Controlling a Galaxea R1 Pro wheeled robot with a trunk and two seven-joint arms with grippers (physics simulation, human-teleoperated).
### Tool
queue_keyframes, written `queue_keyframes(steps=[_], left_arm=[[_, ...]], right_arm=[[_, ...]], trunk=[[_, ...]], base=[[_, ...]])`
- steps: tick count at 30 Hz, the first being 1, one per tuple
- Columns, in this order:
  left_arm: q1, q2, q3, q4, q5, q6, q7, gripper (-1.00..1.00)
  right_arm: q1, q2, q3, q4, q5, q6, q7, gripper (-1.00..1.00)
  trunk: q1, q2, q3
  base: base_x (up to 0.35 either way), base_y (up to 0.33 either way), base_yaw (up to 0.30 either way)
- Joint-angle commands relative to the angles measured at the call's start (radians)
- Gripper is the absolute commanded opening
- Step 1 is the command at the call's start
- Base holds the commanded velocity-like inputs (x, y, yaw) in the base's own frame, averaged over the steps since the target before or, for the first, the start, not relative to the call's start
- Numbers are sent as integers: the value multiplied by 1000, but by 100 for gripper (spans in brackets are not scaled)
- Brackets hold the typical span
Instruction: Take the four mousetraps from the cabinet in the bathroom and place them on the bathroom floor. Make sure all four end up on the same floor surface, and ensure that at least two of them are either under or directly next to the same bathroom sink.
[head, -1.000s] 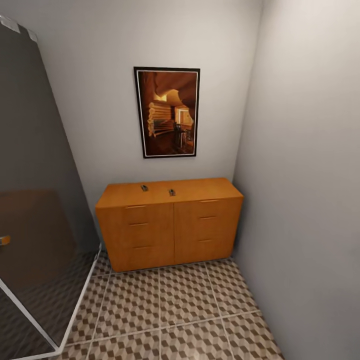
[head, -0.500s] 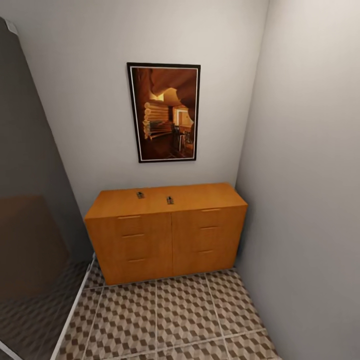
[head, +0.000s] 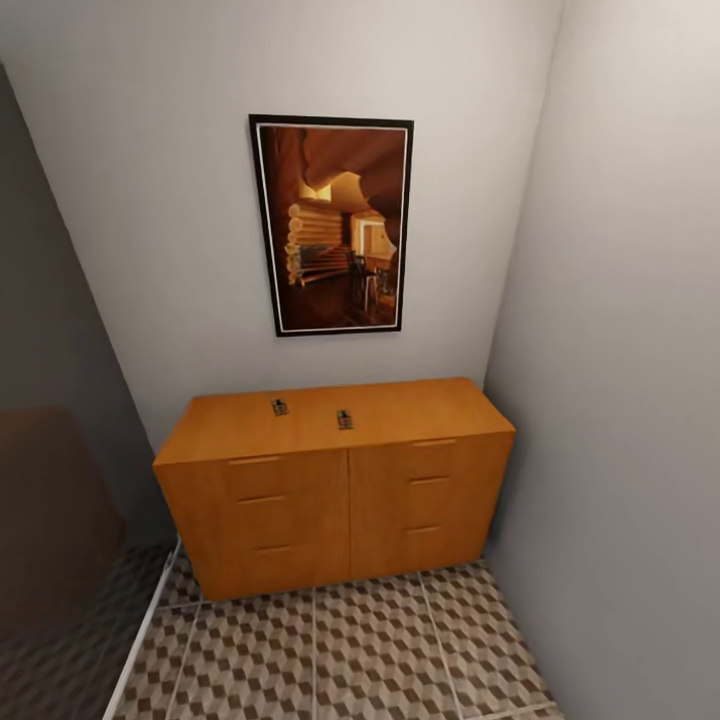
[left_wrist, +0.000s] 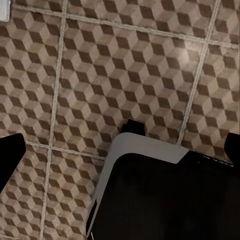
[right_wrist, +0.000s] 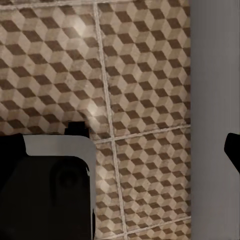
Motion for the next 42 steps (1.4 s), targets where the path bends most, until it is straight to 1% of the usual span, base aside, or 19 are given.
queue_keyframes(steps=[1, 11, 26, 33, 42], left_arm=[[-1, 0, 2, 1, 4, 2, 2, 100], [-2, 0, 2, 1, 4, 1, 2, 100], [-2, 0, 2, 1, 4, 1, 2, 100], [-1, 0, 2, 1, 4, 1, 2, 100], [-1, 0, 2, 1, 3, 0, 2, 100]], right_arm=[[-1, 0, 8, 1, -9, 3, -2, 100], [-1, 0, 8, 1, -9, 3, -1, 100], [-1, 0, 8, 1, -9, 3, -1, 100], [-1, 0, 8, 1, -9, 3, -1, 100], [-1, 0, 8, 1, -9, 3, -2, 100]], trunk=[[1, -2, -2], [1, -2, -2], [1, -2, -2], [1, -2, -2], [1, -2, -2]], base=[[334, 129, 0], [321, 165, 0], [283, 214, 0], [114, 96, 0], [25, 21, 0]])
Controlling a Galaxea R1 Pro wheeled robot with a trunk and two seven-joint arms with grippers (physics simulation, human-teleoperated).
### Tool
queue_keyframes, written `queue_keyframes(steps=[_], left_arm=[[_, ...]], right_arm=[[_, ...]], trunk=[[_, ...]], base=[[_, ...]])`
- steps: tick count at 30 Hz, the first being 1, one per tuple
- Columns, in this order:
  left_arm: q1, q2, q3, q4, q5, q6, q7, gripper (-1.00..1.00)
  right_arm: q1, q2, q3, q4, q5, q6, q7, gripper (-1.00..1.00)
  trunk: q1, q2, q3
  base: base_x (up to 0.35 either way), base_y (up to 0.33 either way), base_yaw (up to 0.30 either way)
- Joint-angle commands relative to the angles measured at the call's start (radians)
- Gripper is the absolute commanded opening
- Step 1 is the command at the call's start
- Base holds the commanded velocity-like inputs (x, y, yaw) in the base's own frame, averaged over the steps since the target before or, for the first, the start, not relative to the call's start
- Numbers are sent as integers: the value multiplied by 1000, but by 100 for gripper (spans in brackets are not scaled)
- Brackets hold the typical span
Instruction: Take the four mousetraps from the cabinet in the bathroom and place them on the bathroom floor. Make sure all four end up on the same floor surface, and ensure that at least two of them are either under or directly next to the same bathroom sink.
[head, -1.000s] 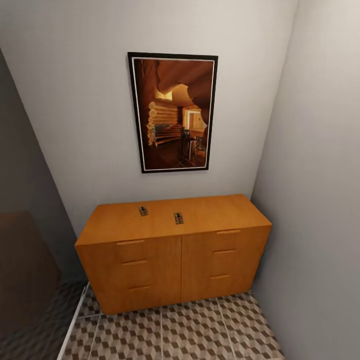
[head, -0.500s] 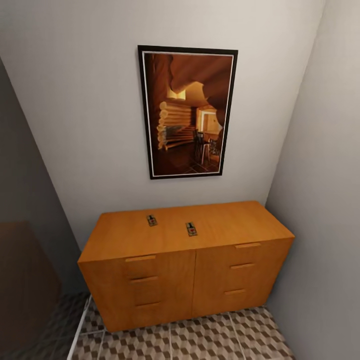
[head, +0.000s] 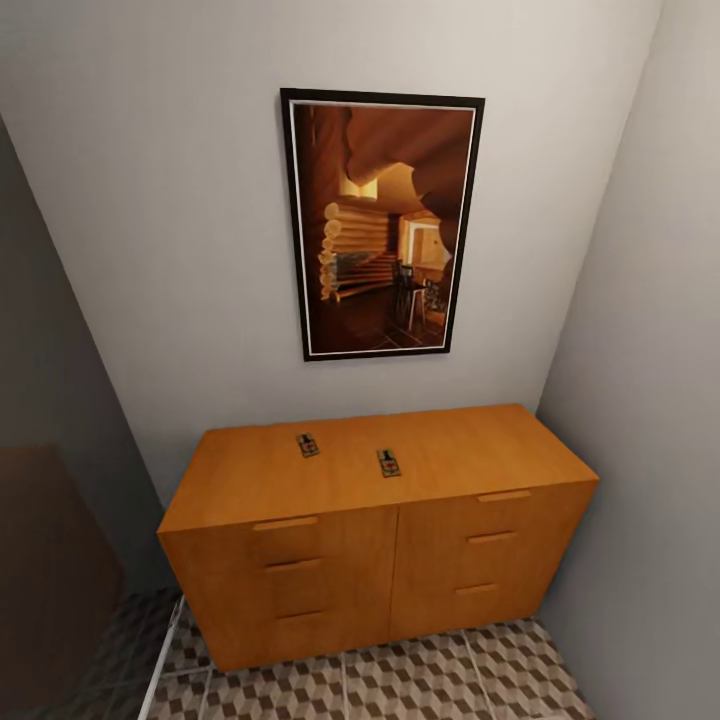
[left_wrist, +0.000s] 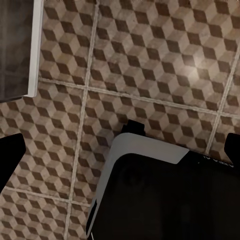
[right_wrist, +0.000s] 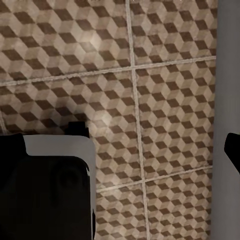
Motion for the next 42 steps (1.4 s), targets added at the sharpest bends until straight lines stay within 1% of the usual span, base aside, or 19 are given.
queue_keyframes(steps=[1, 10, 20, 31, 34, 37, 38, 40, 42], left_arm=[[-1, 0, 2, 1, 4, 2, 2, 100], [-1, 0, 2, 1, 4, -4, 2, 100], [-1, 0, 2, 2, 5, -67, 3, 100], [-1, 1, 3, -3, 3, -78, 4, 100], [-1, -1, 3, -7, 2, -77, 1, 100], [-2, -11, 1, -19, 2, -74, -6, 100], [-3, -16, 1, -45, 1, -64, -8, 100], [-3, -20, 0, -66, 0, -47, -8, 100], [-3, -26, -1, -95, -1, -15, -8, 100]], right_arm=[[-1, 0, 9, 1, -9, 3, -2, 100], [-1, 0, 9, 1, -9, 3, -1, 100], [-1, 0, 9, 1, -9, 3, -1, 100], [-1, -1, 7, -1, -12, -1, -2, 100], [-1, -1, 8, -3, -12, -2, -4, 100], [-1, -3, 5, -12, -13, -6, -6, 100], [-1, -4, 3, -20, -13, -6, -5, 100], [-1, -5, 3, -30, -14, -6, -5, 100], [-1, -5, 3, -49, -14, -4, -5, 100]], trunk=[[1, -2, -2], [1, -2, -2], [1, -2, -2], [1, -2, -2], [1, -2, -2], [1, -2, -2], [1, -2, -2], [1, -2, -2], [1, -2, -2]], base=[[7, 6, 0], [3, 3, 0], [0, 0, 0], [0, 0, 0], [0, 0, 0], [0, 0, 0], [0, 0, 0], [0, 0, 0], [0, 0, 0]])
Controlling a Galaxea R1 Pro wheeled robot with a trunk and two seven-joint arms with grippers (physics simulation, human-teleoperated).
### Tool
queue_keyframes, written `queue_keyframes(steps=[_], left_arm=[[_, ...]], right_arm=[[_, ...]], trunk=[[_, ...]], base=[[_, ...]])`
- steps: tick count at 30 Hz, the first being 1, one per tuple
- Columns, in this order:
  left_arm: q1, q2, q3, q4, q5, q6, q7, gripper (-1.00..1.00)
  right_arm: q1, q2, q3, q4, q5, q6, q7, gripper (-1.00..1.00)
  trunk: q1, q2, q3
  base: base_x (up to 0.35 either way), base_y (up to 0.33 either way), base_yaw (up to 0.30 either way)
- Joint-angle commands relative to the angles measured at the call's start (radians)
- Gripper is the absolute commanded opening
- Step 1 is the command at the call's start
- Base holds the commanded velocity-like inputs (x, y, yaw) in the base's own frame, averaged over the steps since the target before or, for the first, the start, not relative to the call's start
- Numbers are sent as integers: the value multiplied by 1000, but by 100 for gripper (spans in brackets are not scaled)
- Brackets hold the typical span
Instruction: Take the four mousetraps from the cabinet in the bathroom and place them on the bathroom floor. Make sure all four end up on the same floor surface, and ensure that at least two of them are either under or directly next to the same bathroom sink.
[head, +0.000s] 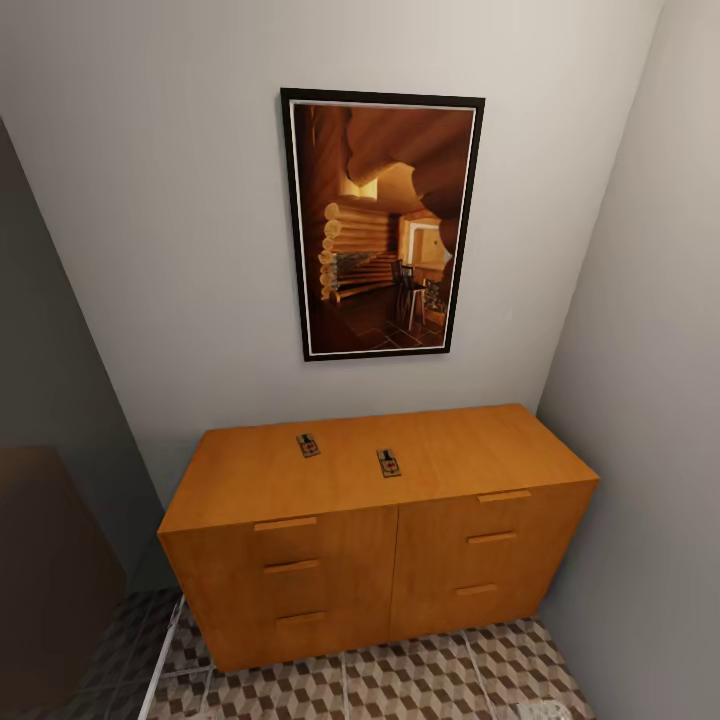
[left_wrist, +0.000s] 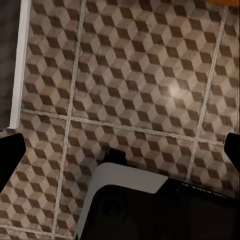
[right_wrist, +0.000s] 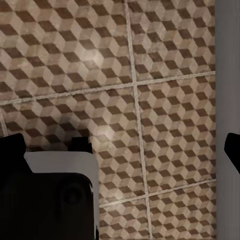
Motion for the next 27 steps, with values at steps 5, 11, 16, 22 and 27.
queue_keyframes(steps=[5, 11, 16, 22, 27], left_arm=[[0, -12, 0, -178, 2, 203, 4, 100], [0, -16, 0, -431, 3, 438, 7, 100], [-1, -21, 0, -687, 3, 661, 10, 100], [-1, -47, 0, -811, 0, 791, 12, 100], [-4, -61, 0, -925, 3, 910, 12, 100]], right_arm=[[0, -1, 9, -120, -9, 30, -4, 100], [0, -2, 3, -279, -9, 187, -6, 100], [0, -1, -4, -556, -11, 436, -7, 100], [0, -2, -26, -680, -11, 545, -8, 100], [-2, -1, -66, -831, -11, 707, -8, 100]], trunk=[[1, -2, -2], [1, -2, -2], [1, -2, -2], [1, -2, -2], [1, -2, -2]], base=[[0, 0, 0], [0, 0, 0], [0, 0, 0], [0, 0, 0], [0, 0, 0]])
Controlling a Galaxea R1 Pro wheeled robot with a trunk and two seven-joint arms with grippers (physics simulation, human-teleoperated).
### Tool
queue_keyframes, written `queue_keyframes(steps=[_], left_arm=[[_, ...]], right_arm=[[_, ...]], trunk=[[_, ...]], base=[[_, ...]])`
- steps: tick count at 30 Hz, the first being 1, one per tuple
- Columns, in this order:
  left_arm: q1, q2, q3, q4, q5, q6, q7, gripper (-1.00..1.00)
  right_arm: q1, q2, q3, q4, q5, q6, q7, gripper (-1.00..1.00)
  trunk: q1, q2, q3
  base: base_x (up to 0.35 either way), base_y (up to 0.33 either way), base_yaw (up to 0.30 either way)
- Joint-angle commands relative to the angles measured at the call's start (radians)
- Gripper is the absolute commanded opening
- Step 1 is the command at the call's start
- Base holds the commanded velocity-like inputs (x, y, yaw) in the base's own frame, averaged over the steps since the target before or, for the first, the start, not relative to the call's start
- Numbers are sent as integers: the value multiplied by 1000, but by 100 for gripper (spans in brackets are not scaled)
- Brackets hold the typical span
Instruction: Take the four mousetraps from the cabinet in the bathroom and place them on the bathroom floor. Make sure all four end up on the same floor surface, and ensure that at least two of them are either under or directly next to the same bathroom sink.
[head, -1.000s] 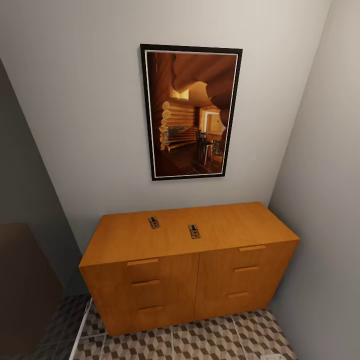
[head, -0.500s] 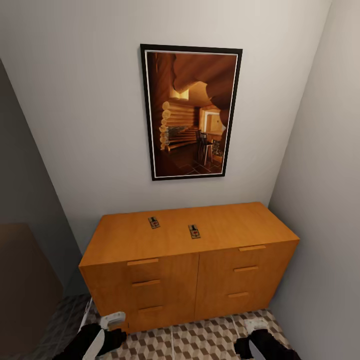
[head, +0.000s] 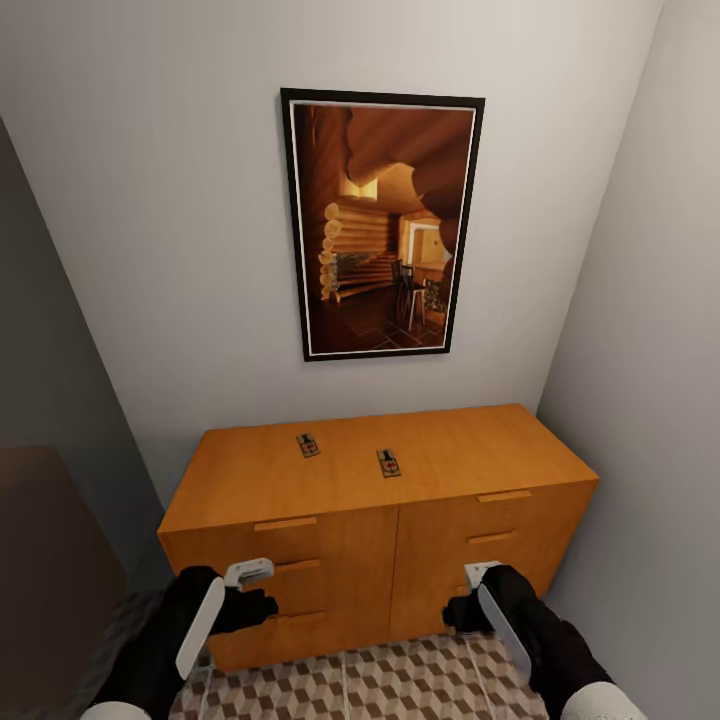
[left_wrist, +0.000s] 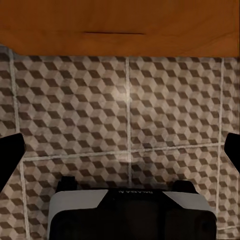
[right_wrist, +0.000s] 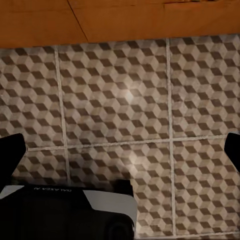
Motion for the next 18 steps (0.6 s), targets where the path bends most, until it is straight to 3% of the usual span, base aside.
queue_keyframes(steps=[1, 3, 10, 18], left_arm=[[-1, -3, 2, -14, 10, 14, 9, 100], [-4, -18, 2, -58, 10, 43, 9, 100], [-19, -40, 1, -79, 9, 56, 9, 100], [-144, -85, -2, -82, 10, 59, 8, 100]], right_arm=[[-2, -1, 1, -23, -11, 27, -10, 100], [-5, -1, -9, -118, -11, 114, -10, 100], [-17, 0, -13, -207, -12, 145, -11, 100], [-91, 0, -32, -240, -13, 145, -12, 100]], trunk=[[1, -2, -2], [1, -2, -2], [1, -2, -2], [1, -2, -2]], base=[[0, 0, 0], [0, 0, 0], [0, 0, 0], [0, 0, 0]])
